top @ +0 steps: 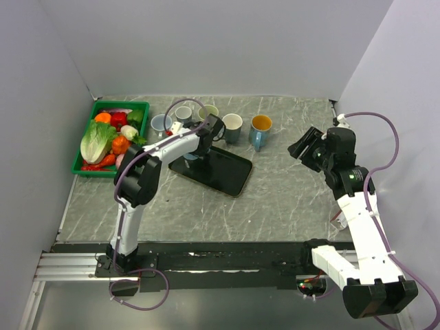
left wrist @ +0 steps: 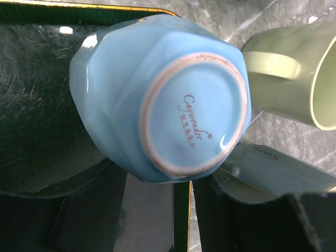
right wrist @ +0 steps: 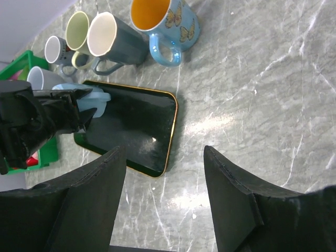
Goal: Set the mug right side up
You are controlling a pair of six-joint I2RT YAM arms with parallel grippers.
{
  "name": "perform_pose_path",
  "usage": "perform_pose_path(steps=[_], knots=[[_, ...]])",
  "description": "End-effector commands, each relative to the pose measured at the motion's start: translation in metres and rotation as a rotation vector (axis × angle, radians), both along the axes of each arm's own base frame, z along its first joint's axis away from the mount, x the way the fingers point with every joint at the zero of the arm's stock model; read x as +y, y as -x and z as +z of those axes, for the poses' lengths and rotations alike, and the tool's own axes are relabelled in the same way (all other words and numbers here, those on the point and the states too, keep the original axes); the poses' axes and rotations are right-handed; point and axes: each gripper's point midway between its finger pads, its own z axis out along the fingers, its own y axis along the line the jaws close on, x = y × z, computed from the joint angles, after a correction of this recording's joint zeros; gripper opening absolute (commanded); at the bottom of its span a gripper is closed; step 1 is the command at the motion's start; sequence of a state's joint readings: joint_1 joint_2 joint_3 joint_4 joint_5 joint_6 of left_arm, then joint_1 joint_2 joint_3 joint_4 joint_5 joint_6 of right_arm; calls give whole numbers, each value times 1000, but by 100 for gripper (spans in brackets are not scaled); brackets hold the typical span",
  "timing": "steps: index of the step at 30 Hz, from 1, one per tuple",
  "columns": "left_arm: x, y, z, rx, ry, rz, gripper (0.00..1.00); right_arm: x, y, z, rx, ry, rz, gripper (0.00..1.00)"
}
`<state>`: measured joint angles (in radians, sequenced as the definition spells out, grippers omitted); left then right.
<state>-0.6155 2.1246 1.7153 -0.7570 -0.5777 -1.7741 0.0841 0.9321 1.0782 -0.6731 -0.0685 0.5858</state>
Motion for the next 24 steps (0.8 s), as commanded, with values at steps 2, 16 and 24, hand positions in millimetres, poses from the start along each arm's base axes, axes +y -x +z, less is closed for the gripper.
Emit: perform_pose_path(steps=[2, 16, 24], knots=[[8, 14, 5, 29, 21, -11, 54, -4, -3, 4, -27, 4, -15, 67], [12, 23, 8, 49, 2, -43, 24, -6, -1, 1, -32, 1, -19, 67], [4, 20, 30, 31, -17, -161, 1, -2, -3, 9, -55, -18, 1, 68]])
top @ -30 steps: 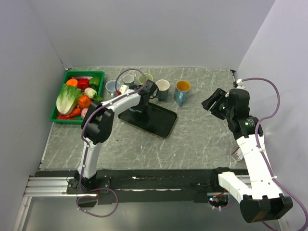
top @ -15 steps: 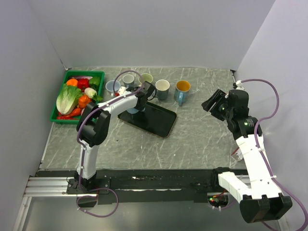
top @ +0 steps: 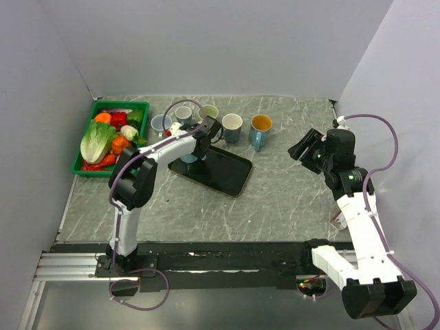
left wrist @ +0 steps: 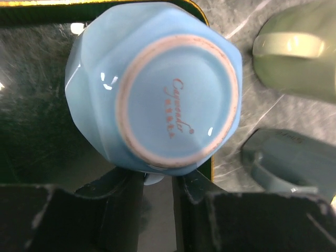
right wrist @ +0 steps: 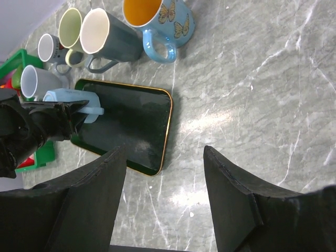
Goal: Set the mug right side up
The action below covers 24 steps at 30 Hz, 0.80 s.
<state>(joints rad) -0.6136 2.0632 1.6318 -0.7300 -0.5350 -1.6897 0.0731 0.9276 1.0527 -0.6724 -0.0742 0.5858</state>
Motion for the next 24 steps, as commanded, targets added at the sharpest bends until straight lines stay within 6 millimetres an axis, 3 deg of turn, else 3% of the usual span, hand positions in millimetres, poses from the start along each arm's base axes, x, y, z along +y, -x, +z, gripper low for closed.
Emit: perform_pose_path(steps=[1, 8, 16, 20, 24], knots=[[-3, 4, 35, -7, 5, -114, 1, 8, -4, 19, -76, -35, 44, 68], [-7, 23, 91, -174, 65, -313, 1, 49, -10, 35, -123, -185, 239, 69], [-27, 54, 195, -512, 213, -585, 1, 108, -10, 56, -197, -491, 538, 68], [-25, 61, 230, -608, 212, -637, 1, 125, -11, 51, -143, -606, 568, 68], [-38, 73, 266, -743, 254, -759, 1, 151, -10, 59, -91, -708, 603, 68]])
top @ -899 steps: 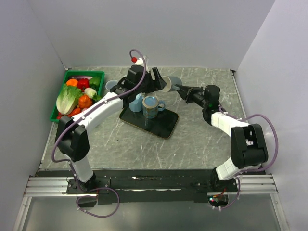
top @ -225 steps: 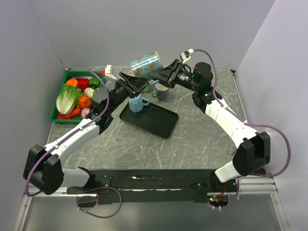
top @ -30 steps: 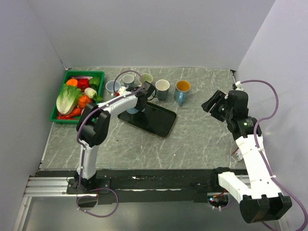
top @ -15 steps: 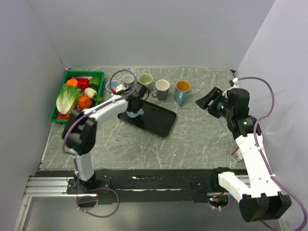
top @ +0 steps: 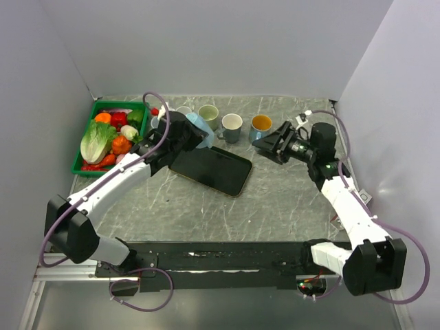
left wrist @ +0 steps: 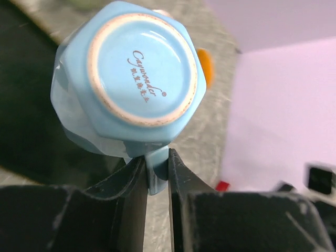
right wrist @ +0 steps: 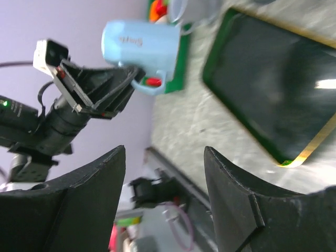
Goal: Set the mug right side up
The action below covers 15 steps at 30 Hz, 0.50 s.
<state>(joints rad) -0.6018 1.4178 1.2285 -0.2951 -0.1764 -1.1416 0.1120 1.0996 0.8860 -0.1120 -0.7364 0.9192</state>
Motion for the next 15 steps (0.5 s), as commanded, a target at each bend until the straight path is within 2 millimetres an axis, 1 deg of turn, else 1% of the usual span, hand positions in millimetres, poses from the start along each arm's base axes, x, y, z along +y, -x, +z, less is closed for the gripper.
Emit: perform_pose_path(steps=[1, 2, 3, 4, 5, 6, 7, 8, 9, 11, 12, 13, 15], knots=[[-23, 6, 91, -306, 136, -173, 1, 37, 8, 44, -42, -160, 124, 68], [-25, 8, 96, -326, 144, -191, 1, 49, 11, 44, -29, -180, 159, 68], [-29, 8, 111, -374, 169, -222, 1, 55, 11, 53, -26, -234, 172, 68], [-34, 13, 117, -395, 177, -267, 1, 61, 12, 57, -22, -263, 186, 68], [-38, 15, 122, -413, 184, -291, 1, 69, 13, 58, 40, -314, 196, 69], [-41, 18, 136, -461, 204, -318, 1, 73, 14, 65, 9, -353, 208, 69], [-45, 21, 138, -478, 203, -351, 1, 77, 12, 64, 29, -381, 207, 69], [-47, 24, 143, -497, 208, -369, 1, 81, 12, 62, 90, -433, 190, 70], [-48, 24, 148, -519, 211, -377, 1, 82, 12, 70, 58, -471, 195, 71], [-49, 26, 155, -547, 210, -398, 1, 84, 4, 66, 117, -534, 158, 72], [-50, 27, 156, -553, 209, -403, 1, 86, 3, 66, 132, -558, 154, 72], [-50, 28, 161, -572, 218, -408, 1, 87, 1, 70, 110, -591, 158, 73], [-52, 30, 164, -584, 224, -422, 1, 90, -1, 71, 143, -651, 149, 73]])
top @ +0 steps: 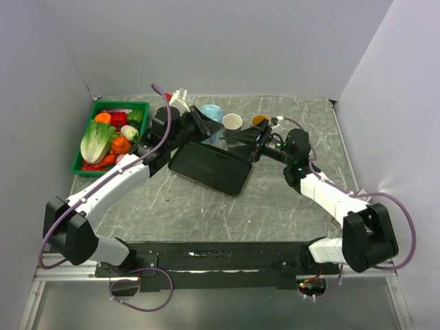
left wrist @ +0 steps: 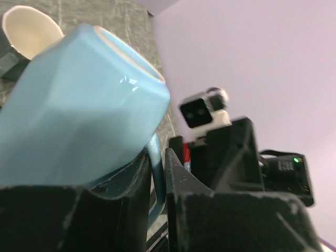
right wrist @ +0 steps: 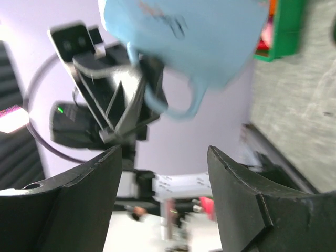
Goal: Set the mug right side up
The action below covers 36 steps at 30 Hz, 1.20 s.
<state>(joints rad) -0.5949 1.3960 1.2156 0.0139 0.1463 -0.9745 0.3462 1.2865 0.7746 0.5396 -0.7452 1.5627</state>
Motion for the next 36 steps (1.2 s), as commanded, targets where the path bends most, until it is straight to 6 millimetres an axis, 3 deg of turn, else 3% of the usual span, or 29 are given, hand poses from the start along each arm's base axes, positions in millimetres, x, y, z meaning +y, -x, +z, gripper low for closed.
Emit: perform_pose_path(steps=[1, 4, 7, 8, 10, 13, 14, 15, 16, 26, 36], knots=[[-3, 14, 96, -287, 139, -74, 1, 4, -8, 40, -21, -223, -26, 73], [-5, 12, 95, -279, 137, -80, 1, 7, -10, 40, -8, -226, -22, 71], [-7, 8, 93, -262, 114, -74, 1, 13, -8, 39, -83, -104, 2, 70], [-7, 4, 89, -232, 93, -67, 1, 15, -13, 28, -129, 27, -5, 69], [-10, 0, 83, -202, 63, -67, 1, 16, -12, 24, -301, 212, -21, 69], [-12, -6, 73, -130, 27, -59, 1, 11, -17, 28, -390, 414, -75, 69], [-12, -8, 75, -123, 26, -55, 1, 13, -17, 38, -503, 476, -71, 68], [-12, -8, 69, -96, 10, -52, 1, 11, -16, 28, -487, 534, -62, 68], [-11, -11, 68, -88, 2, -37, 1, 9, -20, 32, -550, 588, -80, 68], [-12, -11, 67, -39, -21, -40, 1, 16, -19, 30, -725, 847, -82, 59], [-6, -11, 59, 28, -12, 3, 1, 42, -25, 28, -781, 893, -106, 62]])
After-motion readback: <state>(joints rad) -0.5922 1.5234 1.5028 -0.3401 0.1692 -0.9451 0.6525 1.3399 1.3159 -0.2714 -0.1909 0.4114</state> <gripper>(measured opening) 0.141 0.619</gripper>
